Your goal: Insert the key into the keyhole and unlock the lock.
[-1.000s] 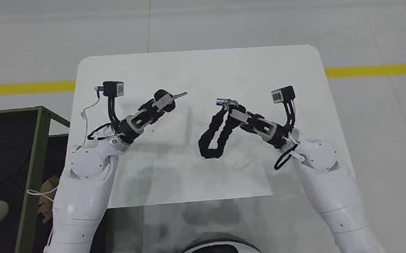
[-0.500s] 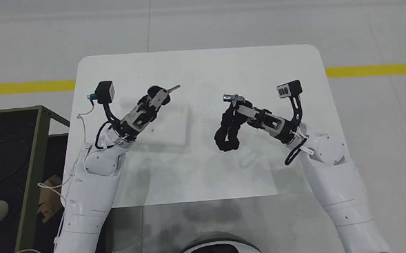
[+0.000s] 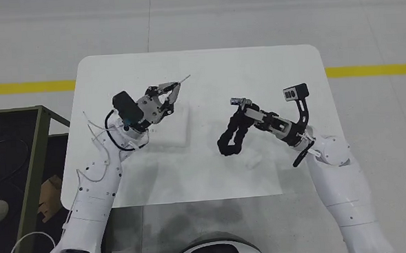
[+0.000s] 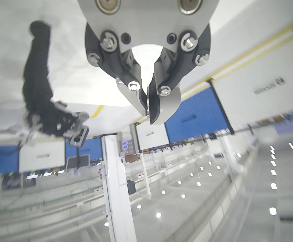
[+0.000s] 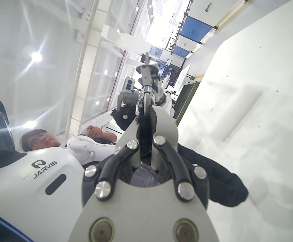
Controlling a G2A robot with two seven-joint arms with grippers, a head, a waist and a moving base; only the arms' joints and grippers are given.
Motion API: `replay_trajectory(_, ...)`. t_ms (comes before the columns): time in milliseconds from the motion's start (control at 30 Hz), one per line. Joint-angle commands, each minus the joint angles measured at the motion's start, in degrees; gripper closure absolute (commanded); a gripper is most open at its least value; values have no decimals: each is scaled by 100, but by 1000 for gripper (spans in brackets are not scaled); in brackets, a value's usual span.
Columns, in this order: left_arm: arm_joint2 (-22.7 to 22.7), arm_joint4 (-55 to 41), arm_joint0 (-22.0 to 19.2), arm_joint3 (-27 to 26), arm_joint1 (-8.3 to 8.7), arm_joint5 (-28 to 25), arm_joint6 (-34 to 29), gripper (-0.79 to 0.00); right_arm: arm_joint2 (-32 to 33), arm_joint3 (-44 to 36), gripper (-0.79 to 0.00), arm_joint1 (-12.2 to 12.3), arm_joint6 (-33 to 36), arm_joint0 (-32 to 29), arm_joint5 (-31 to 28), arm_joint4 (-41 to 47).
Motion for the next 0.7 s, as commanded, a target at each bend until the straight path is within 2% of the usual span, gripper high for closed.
replay_trajectory(0, 152, 1160, -185, 545, -6, 535, 966, 0, -7, 57, 0, 5, 63, 23, -36, 69)
replay_trajectory(233, 152, 1160, -185, 545, -6, 535, 966, 0, 3, 69, 0, 11, 101, 36, -73, 60)
replay_trajectory(267, 152, 1160, -185, 545, -6, 535, 966, 0, 10, -20, 0, 13, 28, -104, -83, 87)
replay_trajectory(333, 101, 1742, 0, -26, 33, 1152, 849, 0, 51, -306, 0, 35, -29, -336, 95, 62)
replay_trajectory(400, 24, 2689, 8, -322, 112, 1905, 1169, 0, 88, -424, 0, 54, 97, -394, 265, 276)
replay_trajectory(533, -28, 3388, -293, -153, 178, 2873, 2145, 0, 180, -413, 0, 103, 603, -376, 599, 693)
replay_trajectory(667, 20, 3593, -710, 236, 189, 3499, 2935, 0, 303, -302, 0, 147, 851, -280, 830, 912)
